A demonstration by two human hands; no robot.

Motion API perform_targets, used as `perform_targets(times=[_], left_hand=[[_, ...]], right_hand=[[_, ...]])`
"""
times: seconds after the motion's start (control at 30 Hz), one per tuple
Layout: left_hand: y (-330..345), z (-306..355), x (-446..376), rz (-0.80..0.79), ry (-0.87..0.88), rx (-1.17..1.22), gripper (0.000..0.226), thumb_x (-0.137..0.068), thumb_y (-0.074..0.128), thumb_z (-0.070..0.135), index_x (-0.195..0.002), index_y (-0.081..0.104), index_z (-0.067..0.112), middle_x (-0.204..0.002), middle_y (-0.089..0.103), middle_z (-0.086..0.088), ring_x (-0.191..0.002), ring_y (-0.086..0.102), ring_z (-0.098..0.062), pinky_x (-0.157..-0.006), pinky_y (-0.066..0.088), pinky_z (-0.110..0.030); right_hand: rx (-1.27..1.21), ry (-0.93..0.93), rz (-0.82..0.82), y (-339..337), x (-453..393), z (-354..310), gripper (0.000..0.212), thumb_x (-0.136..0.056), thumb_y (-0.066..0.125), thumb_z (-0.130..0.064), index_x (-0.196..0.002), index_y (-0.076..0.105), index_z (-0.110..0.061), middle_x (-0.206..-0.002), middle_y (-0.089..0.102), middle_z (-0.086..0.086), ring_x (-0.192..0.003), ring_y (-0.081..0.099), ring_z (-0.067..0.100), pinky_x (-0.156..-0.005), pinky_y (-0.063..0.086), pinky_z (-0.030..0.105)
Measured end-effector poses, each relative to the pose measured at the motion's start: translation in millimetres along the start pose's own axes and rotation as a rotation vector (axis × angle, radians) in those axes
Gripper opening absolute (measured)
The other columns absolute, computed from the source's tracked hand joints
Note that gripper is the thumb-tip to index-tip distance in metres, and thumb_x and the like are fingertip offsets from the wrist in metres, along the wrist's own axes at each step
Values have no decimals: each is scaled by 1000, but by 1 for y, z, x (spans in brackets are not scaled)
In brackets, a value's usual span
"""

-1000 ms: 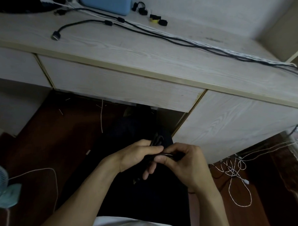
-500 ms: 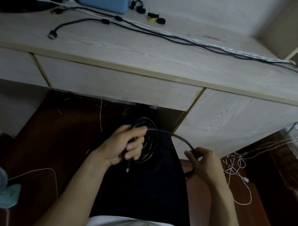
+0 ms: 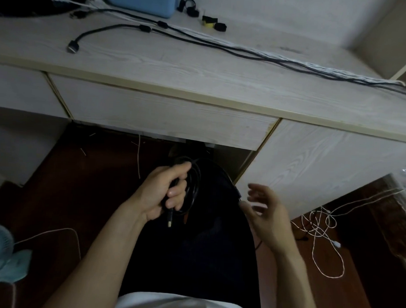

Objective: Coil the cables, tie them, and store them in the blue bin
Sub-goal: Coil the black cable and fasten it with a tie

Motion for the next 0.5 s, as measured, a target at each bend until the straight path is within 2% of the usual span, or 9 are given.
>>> perform_targets(times=[0.13, 0.2, 0.27, 0.37, 0.5], left_hand=[[22, -6, 8, -247, -65, -136, 36, -91, 63, 35, -68, 47, 13, -41, 28, 0, -28, 28, -13, -38, 33, -25], [34, -9, 14, -397, -111, -93, 32, -92, 57, 32, -68, 48, 13, -39, 29, 1, -26, 29, -11, -36, 33, -23], [41, -11, 19, -496, -148, -16, 31, -94, 53, 30, -68, 48, 14, -37, 31, 2, -25, 30, -8, -35, 33, -21], [45, -13, 22, -572, -174, 40, 32, -96, 53, 34, -70, 49, 14, -38, 33, 4, -25, 32, -7, -34, 34, -20], [51, -14, 23, -640, -162, -9, 37, -95, 54, 44, -77, 49, 12, -42, 37, 3, -28, 35, -7, -37, 37, -23]], right_hand=[[-20, -258, -46, 33, 15, -61, 63, -88, 74, -28, -144, 44, -32, -141, 39, -10, -133, 40, -2, -110, 36, 17], [29, -336, -80, 42, 19, -74, 52, -94, 65, -36, -142, 48, -30, -143, 41, -11, -135, 39, 0, -111, 35, 19], [57, -361, -79, 41, 20, -78, 34, -96, 60, -37, -128, 59, -25, -124, 54, -10, -119, 51, 0, -99, 43, 19], [11, -350, 8, 28, 18, -81, 22, -94, 59, -35, -106, 69, -20, -96, 58, -10, -91, 60, 1, -76, 43, 10], [22, -428, 218, 6, 23, -91, 18, -91, 64, -26, -96, 74, -12, -86, 58, -8, -81, 58, -5, -71, 40, 6]])
Point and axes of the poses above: each hand's wrist, its own x-axis away from the middle knuckle, its own y-axis out of the palm, z = x × y, the point moved 8 cm from there along -x, towards the middle knuckle
